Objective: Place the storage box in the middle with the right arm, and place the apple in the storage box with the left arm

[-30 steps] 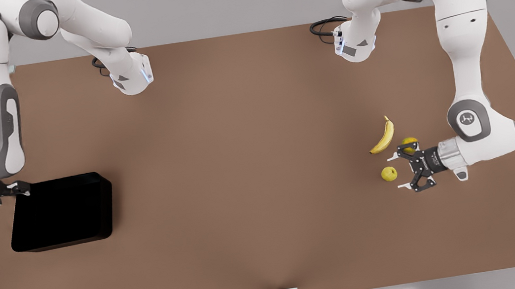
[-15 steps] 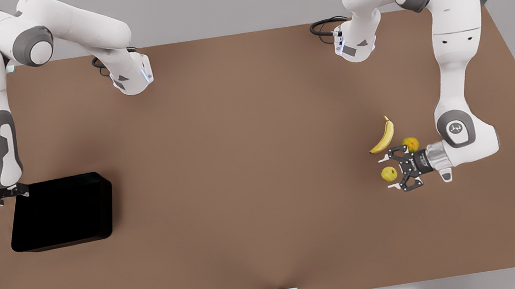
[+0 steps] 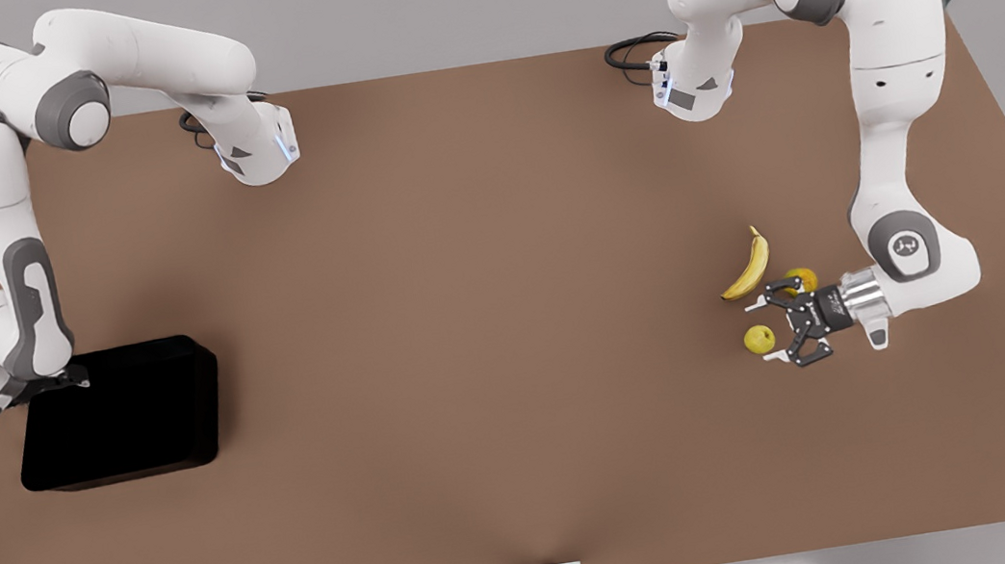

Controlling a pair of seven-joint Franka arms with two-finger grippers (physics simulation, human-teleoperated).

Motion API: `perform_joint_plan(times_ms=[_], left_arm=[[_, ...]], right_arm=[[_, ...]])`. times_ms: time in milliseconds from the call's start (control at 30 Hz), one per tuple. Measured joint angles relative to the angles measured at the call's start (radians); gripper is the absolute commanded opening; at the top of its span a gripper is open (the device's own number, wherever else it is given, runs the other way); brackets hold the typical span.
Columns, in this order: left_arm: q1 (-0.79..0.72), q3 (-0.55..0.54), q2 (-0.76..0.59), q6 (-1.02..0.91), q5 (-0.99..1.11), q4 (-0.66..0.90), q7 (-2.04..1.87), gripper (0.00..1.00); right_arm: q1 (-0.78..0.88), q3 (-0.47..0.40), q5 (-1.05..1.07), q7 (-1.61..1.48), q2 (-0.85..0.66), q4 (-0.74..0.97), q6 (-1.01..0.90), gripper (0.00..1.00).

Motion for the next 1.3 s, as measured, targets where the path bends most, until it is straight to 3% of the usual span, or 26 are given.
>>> perform_joint_plan(times_ms=[167, 200, 233, 267, 400, 467, 900, 1200, 1300], left_arm=[[0.033, 0.001, 0.083, 0.003, -0.083, 0.004, 0.1, 1.0], [0.036, 0.002, 0.091, 0.003, -0.094, 0.004, 0.105, 1.0], [0.04, 0.0, 0.098, 0.002, -0.102, 0.004, 0.111, 1.0], [0.04, 0.0, 0.105, 0.005, -0.112, 0.004, 0.119, 1.0], [0.04, 0.015, 0.14, 0.003, -0.153, 0.016, 0.147, 1.0], [0.04, 0.015, 0.143, 0.003, -0.161, 0.02, 0.148, 1.0], [0.04, 0.044, 0.16, -0.069, -0.181, 0.027, 0.182, 1.0], [0.04, 0.054, 0.189, -0.066, -0.176, 0.017, 0.286, 1.0], [0.04, 0.055, 0.206, -0.059, -0.174, 0.022, 0.302, 1.0]], right_arm=[[-0.011, 0.0, -0.006, -0.031, -0.031, 0.007, -0.078, 1.0], [-0.011, 0.0, -0.009, -0.033, -0.041, 0.007, -0.086, 0.79], [-0.009, 0.002, -0.012, -0.03, -0.048, 0.015, -0.114, 0.4], [-0.008, 0.002, -0.014, -0.029, -0.048, 0.016, -0.116, 0.28], [-0.002, 0.002, -0.014, -0.029, -0.051, 0.016, -0.118, 0.27], [-0.002, 0.002, -0.014, -0.029, -0.051, 0.018, -0.122, 0.21], [0.0, 0.045, -0.076, -0.019, -0.056, 0.038, -0.16, 0.21], [0.064, 0.199, -0.08, 0.083, -0.088, 0.183, -0.381, 0.21], [0.216, 0.242, -0.075, 0.133, -0.087, 0.239, -0.381, 0.21]])
